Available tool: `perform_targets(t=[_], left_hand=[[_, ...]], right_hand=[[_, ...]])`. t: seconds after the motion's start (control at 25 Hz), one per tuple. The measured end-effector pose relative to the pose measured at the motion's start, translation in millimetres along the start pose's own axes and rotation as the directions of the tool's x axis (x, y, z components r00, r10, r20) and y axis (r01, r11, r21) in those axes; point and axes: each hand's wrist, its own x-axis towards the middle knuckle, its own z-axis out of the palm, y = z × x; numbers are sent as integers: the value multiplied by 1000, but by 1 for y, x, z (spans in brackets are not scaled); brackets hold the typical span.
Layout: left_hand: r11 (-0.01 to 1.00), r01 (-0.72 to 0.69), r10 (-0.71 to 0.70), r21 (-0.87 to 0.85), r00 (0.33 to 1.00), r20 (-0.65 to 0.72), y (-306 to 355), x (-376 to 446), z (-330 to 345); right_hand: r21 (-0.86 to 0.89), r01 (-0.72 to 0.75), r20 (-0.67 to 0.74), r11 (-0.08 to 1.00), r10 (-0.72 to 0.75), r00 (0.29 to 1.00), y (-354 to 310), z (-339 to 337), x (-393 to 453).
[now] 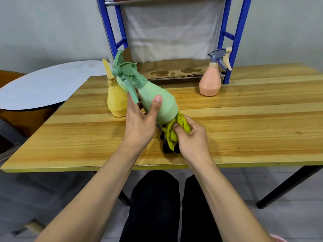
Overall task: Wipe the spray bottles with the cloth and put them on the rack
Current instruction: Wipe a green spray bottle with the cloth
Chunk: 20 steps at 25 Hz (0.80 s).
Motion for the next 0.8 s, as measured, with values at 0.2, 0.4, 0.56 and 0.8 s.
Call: perform_targets(t=[0.2,0.4,0.56,0.8], left_hand=[[1000,16,-16,16,1000,-10,1,2,-4],[1000,-1,2,20,999,-39,0,-2,-6],[1000,13,-13,-5,999,-39,-1,1,-6],[999,-23,23,36,1000,7,-7,3,-11]], right_hand=[[48,13,-128,999,-7,992,-8,-11,-1],[164,-62,20,984,60,998,-16,-3,-1],[251,-131,27,959,129,991,-12,0,-4],[109,-72,1,991,72,997,-16,-11,-2]])
